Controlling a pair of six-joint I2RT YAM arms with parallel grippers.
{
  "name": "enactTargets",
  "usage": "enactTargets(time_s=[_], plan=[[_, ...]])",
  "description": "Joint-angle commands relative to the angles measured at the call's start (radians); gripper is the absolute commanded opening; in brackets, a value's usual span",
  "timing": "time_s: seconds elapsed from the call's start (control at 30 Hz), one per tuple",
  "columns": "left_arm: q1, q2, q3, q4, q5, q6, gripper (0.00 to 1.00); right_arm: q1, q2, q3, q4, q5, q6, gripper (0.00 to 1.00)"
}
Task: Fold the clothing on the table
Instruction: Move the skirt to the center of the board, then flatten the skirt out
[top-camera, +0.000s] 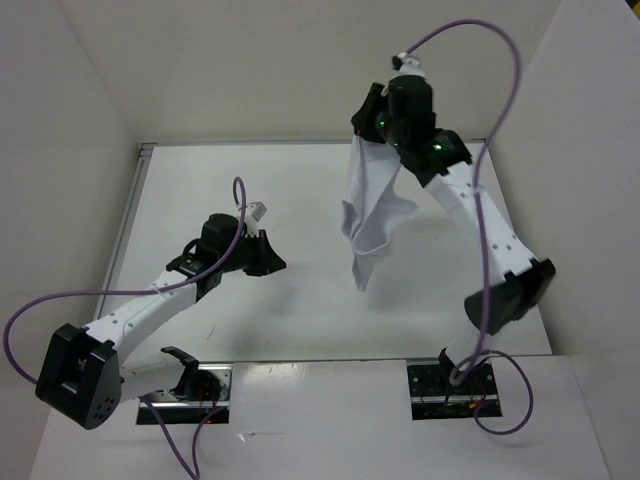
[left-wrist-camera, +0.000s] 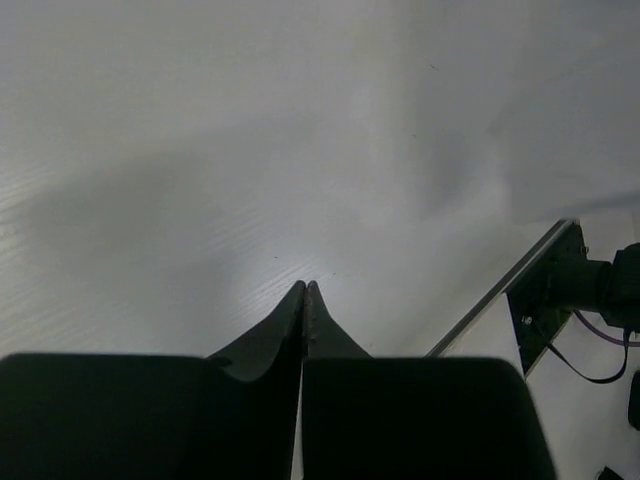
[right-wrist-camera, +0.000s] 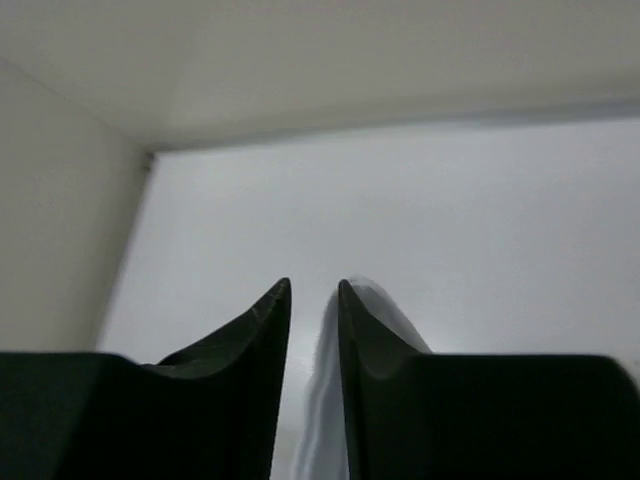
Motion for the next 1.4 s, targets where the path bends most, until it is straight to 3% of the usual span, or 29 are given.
enactTargets(time_s=[0.0, 0.07, 0.1, 0.13, 0.17, 0.23, 0.27, 0.33, 0.37, 0.4, 0.5, 0.67, 0.77, 0.9, 0.93, 1.03, 1.33, 1.37], plan=[[-0.004, 0.008, 0.056, 0.060, 0.055, 0.030, 0.00, -0.001, 0.164, -0.001, -0.121, 0.024, 0.003, 0.33], [-0.004, 0.017, 0.056, 0.072, 0.090, 0.031, 0.00, -0.001, 0.230, -0.027, -0.130, 0.024, 0.003, 0.35], [-0.004, 0.028, 0.056, 0.083, 0.105, 0.043, 0.36, -0.001, 0.231, -0.027, -0.121, 0.044, 0.012, 0.39], [-0.004, 0.043, 0.056, 0.083, 0.115, 0.052, 0.65, -0.001, 0.231, -0.045, -0.106, 0.055, 0.012, 0.40], [-0.004, 0.053, 0.066, 0.092, 0.142, 0.052, 0.66, -0.001, 0.208, -0.080, -0.089, 0.055, 0.012, 0.42], [-0.004, 0.082, 0.078, 0.083, 0.153, 0.066, 0.64, -0.001, 0.180, -0.125, -0.055, 0.070, 0.002, 0.49], [-0.004, 0.091, 0.091, 0.064, 0.123, 0.066, 0.58, -0.001, 0.180, -0.125, -0.055, 0.070, -0.009, 0.49], [-0.004, 0.115, 0.109, 0.031, 0.071, 0.034, 0.32, -0.001, 0.180, -0.125, -0.088, 0.083, -0.009, 0.50], [-0.004, 0.143, 0.118, -0.001, 0.023, 0.024, 0.11, -0.001, 0.189, -0.125, -0.122, 0.074, -0.009, 0.50], [-0.004, 0.161, 0.146, -0.014, 0.012, 0.024, 0.05, -0.001, 0.189, -0.142, -0.133, 0.052, 0.002, 0.50], [-0.004, 0.272, 0.210, -0.084, -0.023, 0.024, 0.01, -0.001, 0.180, -0.261, -0.106, -0.021, 0.025, 0.50], [0.006, 0.474, 0.359, -0.160, 0.037, 0.034, 0.00, 0.051, 0.163, -0.464, -0.043, -0.103, 0.074, 0.52], [0.006, 0.474, 0.382, -0.149, -0.046, 0.017, 0.01, 0.097, 0.186, -0.496, -0.053, -0.112, 0.074, 0.52], [0.006, 0.499, 0.491, -0.184, -0.178, 0.041, 0.18, 0.163, 0.204, -0.536, -0.081, -0.048, 0.051, 0.53], [0.016, 0.510, 0.537, -0.195, -0.202, 0.041, 0.35, 0.179, 0.217, -0.546, -0.093, -0.028, 0.039, 0.53], [0.036, 0.540, 0.578, -0.195, -0.229, 0.069, 0.47, 0.231, 0.228, -0.556, -0.105, 0.038, 0.029, 0.53], [0.078, 0.684, 0.709, -0.195, -0.328, 0.124, 0.50, 0.314, 0.361, -0.536, -0.082, 0.081, -0.003, 0.54], [0.078, 0.709, 0.718, -0.195, -0.356, 0.124, 0.46, 0.314, 0.372, -0.536, -0.057, 0.067, -0.003, 0.54]])
